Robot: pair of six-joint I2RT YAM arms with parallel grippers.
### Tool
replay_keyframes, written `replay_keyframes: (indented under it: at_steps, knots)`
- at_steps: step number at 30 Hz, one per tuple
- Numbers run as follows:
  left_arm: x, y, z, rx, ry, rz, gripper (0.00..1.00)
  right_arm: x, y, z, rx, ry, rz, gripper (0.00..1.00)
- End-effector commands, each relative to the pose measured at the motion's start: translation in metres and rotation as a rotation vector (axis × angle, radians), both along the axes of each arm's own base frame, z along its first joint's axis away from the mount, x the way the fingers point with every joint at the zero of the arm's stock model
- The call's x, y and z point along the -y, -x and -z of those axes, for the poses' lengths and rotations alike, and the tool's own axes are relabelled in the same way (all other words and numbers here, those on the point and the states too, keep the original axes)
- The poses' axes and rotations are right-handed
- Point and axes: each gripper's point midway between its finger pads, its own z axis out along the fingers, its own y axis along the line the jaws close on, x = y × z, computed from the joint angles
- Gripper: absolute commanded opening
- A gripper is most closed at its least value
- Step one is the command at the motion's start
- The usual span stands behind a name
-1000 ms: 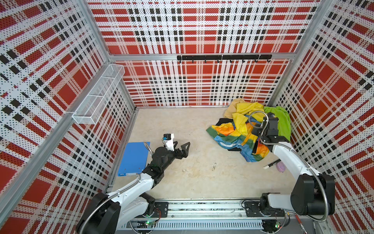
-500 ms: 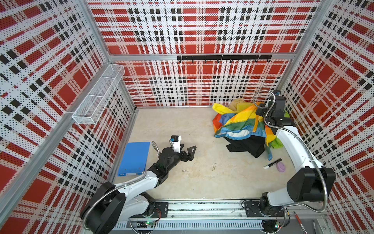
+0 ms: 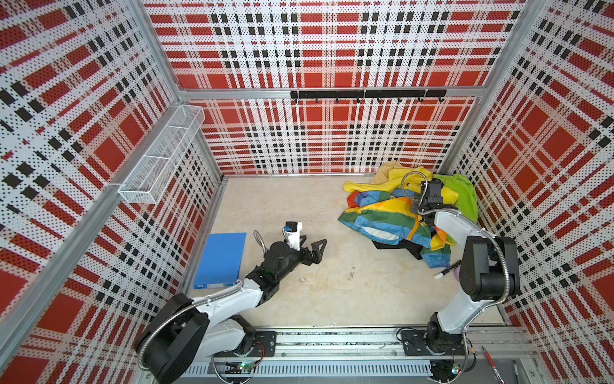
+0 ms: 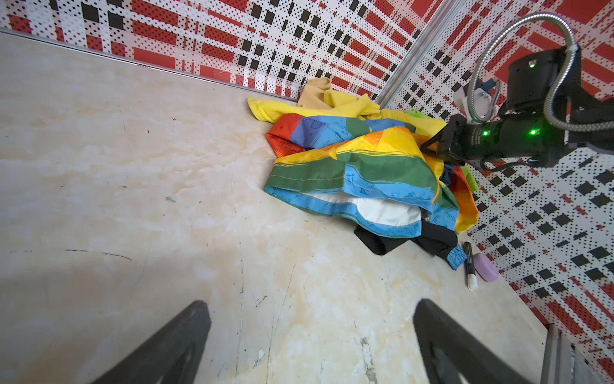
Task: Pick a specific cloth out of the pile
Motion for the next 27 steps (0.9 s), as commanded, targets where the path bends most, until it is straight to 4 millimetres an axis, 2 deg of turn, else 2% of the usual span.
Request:
replay_keyframes:
  at_steps: [1,3,8,15,18,20,23,25,27]
  knots:
    - [0.003,-0.005,-0.018,0.045,0.030,-0.008,0.99,0.036,0.008,-0.020,0.088,0.018,0.126,0.04]
    - [0.004,-0.006,-0.015,0.037,0.026,-0.010,0.99,0.049,0.017,-0.030,0.111,0.040,0.159,0.06]
    - [0.010,-0.008,-0.012,0.024,0.043,0.005,0.99,0.073,0.024,-0.031,0.093,0.020,0.201,0.07]
    - [0.013,-0.009,-0.012,0.025,0.041,0.013,0.99,0.072,0.025,-0.017,0.072,0.004,0.206,0.08]
    - [0.012,-0.008,-0.013,0.029,0.041,0.011,0.99,0.066,0.022,-0.009,0.066,-0.024,0.174,0.13]
    - [0.011,-0.008,-0.015,0.033,0.045,0.010,0.99,0.061,0.020,-0.005,0.068,-0.042,0.153,0.20]
    - [0.010,-0.008,-0.018,0.043,0.047,0.007,0.99,0.057,0.018,-0.007,0.081,-0.059,0.139,0.25]
    - [0.010,-0.007,-0.019,0.048,0.046,0.006,0.99,0.054,0.016,-0.012,0.101,-0.073,0.123,0.25]
    - [0.009,-0.007,-0.019,0.050,0.046,0.004,0.99,0.053,0.016,-0.019,0.120,-0.072,0.118,0.07]
